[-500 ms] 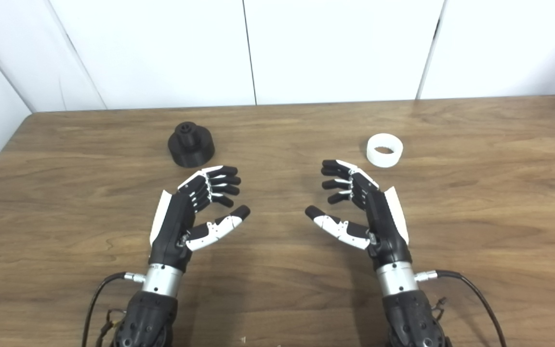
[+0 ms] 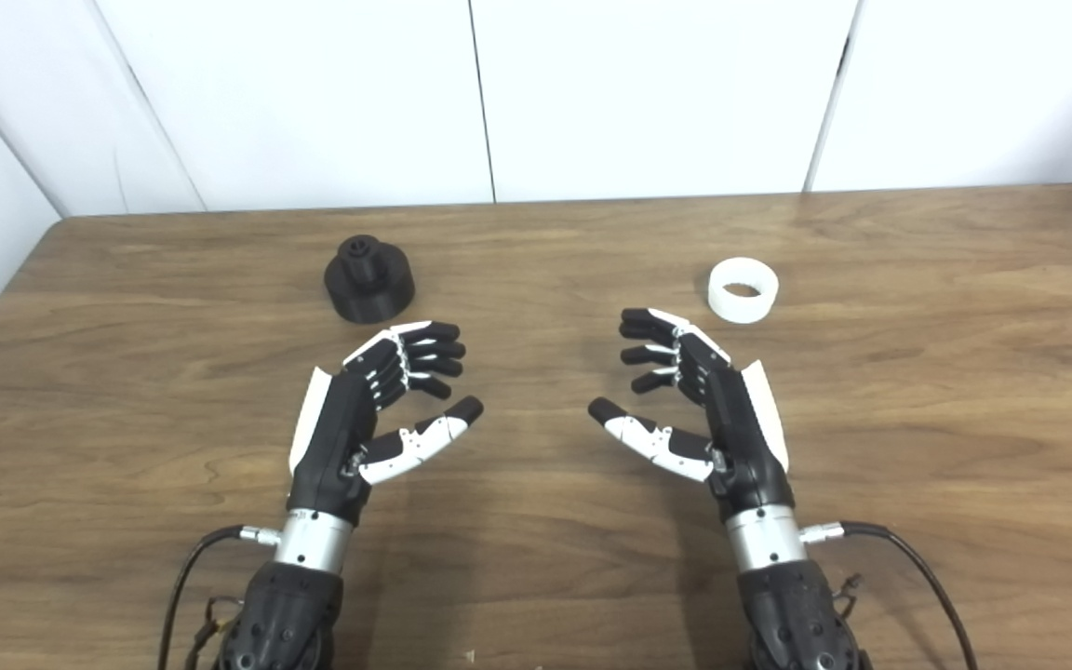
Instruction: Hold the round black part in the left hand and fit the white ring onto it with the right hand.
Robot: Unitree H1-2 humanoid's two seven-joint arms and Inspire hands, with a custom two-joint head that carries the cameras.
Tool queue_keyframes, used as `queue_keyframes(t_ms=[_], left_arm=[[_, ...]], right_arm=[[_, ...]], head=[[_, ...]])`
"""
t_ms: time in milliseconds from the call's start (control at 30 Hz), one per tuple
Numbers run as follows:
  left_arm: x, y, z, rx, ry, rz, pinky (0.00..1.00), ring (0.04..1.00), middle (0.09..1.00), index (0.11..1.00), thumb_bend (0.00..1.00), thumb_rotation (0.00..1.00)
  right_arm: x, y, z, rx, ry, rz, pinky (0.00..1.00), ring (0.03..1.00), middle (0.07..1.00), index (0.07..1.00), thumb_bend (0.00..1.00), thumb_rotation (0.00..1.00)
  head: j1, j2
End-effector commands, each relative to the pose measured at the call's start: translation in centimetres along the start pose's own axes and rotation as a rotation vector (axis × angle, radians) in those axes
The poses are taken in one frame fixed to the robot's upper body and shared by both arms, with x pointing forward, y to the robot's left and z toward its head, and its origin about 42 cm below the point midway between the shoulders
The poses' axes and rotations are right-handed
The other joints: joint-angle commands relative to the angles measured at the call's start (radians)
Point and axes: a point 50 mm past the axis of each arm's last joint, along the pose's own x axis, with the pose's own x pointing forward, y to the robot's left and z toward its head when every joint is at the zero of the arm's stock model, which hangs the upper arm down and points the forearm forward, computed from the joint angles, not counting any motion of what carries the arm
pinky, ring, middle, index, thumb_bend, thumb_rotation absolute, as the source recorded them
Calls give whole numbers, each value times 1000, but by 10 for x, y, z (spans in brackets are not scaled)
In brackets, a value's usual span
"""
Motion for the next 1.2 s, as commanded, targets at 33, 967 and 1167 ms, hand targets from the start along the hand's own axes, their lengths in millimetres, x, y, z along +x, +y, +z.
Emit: queue_keyframes(t_ms=[33,967,1167], left_arm=[[10,0,11,-9,-71,4,532,629,667,666,628,136],[11,-21,6,-11,-53,7,544,640,673,680,648,127],[11,-21,6,1,-51,10,539,637,673,681,642,122]], right_arm=[[0,3,10,27,-60,-16,552,680,750,754,646,187],[-7,-22,-9,20,-45,-8,579,694,755,763,665,277],[-8,-24,-11,16,-53,-7,587,697,753,761,662,260]], head=[[0,1],[214,-45],[215,-47]])
